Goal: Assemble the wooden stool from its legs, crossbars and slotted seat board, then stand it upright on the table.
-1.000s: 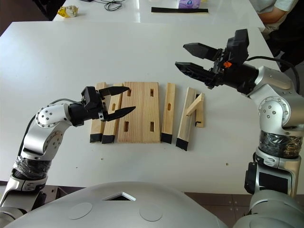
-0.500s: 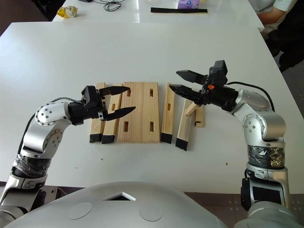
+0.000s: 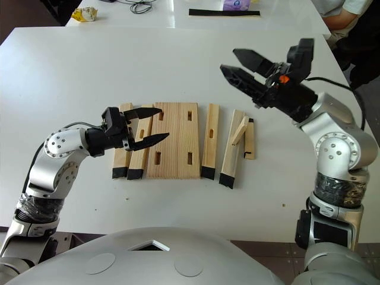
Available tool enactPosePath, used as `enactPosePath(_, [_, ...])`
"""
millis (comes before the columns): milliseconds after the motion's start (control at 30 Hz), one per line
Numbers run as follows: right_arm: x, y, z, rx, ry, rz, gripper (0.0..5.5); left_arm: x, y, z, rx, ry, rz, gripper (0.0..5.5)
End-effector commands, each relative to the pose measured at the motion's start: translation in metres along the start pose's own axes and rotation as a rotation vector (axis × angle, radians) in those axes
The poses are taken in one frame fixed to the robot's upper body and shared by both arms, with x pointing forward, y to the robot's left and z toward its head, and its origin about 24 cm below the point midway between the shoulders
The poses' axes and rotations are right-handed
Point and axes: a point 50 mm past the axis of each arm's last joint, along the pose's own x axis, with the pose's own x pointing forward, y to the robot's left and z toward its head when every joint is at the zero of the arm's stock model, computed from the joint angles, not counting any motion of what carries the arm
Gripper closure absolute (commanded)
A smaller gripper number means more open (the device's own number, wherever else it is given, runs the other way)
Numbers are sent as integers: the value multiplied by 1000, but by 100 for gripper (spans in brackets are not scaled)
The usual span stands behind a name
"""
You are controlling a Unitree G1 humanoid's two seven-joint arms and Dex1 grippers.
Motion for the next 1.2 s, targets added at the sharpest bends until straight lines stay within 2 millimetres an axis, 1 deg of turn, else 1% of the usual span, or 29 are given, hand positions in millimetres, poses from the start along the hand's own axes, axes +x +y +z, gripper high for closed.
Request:
enactPosePath(33, [-13,8,26,-4,32,-115,217,-7,-4,0,5,6,53,219])
enactPosePath(100, [-24,10,29,35,115,-193,217,-13,-8,-1,1,11,91,219])
enactPosePath(200, [-36,11,37,125,234,-192,217,-22,-15,-3,-4,21,152,219])
enactPosePath(267, [-47,14,38,129,361,-196,217,-25,-18,-4,-6,23,180,219])
enactPosePath(333, [-52,15,36,99,467,-198,217,-28,-21,-4,-6,25,214,219])
enactPosePath(400, [-59,16,36,91,584,-142,217,-32,-25,-5,-8,28,253,219])
enactPosePath(467, [-64,23,34,105,681,-29,217,-33,-27,-6,-8,30,271,219])
enactPosePath(667, [-73,50,4,163,877,262,217,-29,-21,-5,1,23,247,219])
enactPosePath(800, [-76,64,-22,210,947,377,217,-27,-16,-5,6,28,216,219])
enactPosePath(900, [-76,70,-45,210,973,405,217,-24,-13,-5,8,27,185,219])
enactPosePath(967, [-77,71,-61,188,997,394,217,-21,-11,-4,10,25,162,219])
enactPosePath(1033, [-79,71,-74,167,1020,380,217,-20,-10,-3,12,27,148,219])
enactPosePath(1200, [-86,74,-98,146,1078,384,217,-21,-8,-4,10,32,135,219])
